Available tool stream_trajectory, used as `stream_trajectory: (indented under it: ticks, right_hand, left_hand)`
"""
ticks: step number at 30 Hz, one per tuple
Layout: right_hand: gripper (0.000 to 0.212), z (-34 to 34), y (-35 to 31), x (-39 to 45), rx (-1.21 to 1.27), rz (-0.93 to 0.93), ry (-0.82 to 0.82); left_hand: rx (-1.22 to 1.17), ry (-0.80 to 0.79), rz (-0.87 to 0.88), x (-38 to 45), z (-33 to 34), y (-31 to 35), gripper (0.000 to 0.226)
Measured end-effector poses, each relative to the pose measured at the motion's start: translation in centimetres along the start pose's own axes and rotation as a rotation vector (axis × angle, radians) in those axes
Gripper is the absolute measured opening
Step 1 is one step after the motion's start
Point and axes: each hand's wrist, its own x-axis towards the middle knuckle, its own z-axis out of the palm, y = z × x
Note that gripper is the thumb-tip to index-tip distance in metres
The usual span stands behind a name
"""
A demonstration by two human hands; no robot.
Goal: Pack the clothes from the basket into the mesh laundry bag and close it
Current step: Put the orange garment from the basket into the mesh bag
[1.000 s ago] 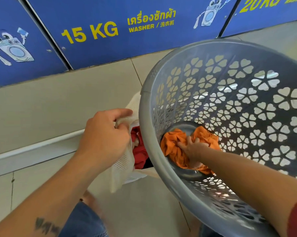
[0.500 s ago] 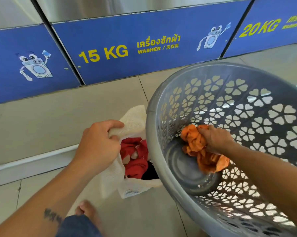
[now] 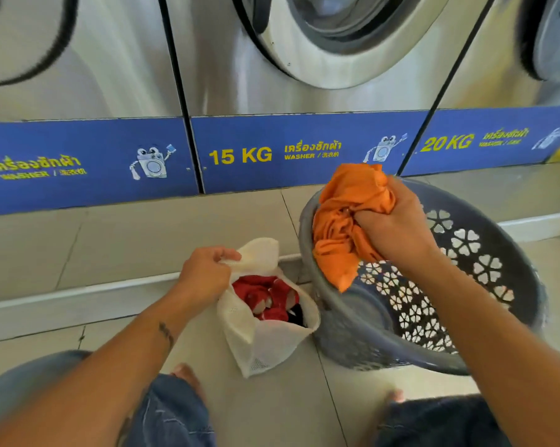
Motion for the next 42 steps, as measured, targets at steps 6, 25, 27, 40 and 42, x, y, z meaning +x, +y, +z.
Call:
stream_trajectory:
  ticks: [6,25,27,40,42]
  right_hand:
    - [0.029,5.1,-6.7,-5.6,0.21,-0.191,0.158]
    - [0.047,22.0,7.7,-11.1,-0.76,0.157,-1.106]
    - [0.066,21.5,8.2,-10.8,-0.837,0.24,-1.118]
    - [0.015,18.6,6.1,-6.4,-0.026,0.308,-0.373]
    - [0.024,19.4,6.7,-5.4,-0.158,0.305,-0.23]
  left_hand:
    - [-0.028,0.071,-0.064,-2.0,-2.2,-1.5,0.032]
    - [-0.037,0.091,-0.063,-2.4,-4.3,-3.9,0.049]
    - [-0.064,0.057,-0.025,-2.6,-4.2,-3.5,0.05]
    - [0.253,0.023,-0.117,-1.6,-3.7,-3.4,0.031]
    - [0.258,0.019,-0.132,-1.3,-3.6,-3.4,0.029]
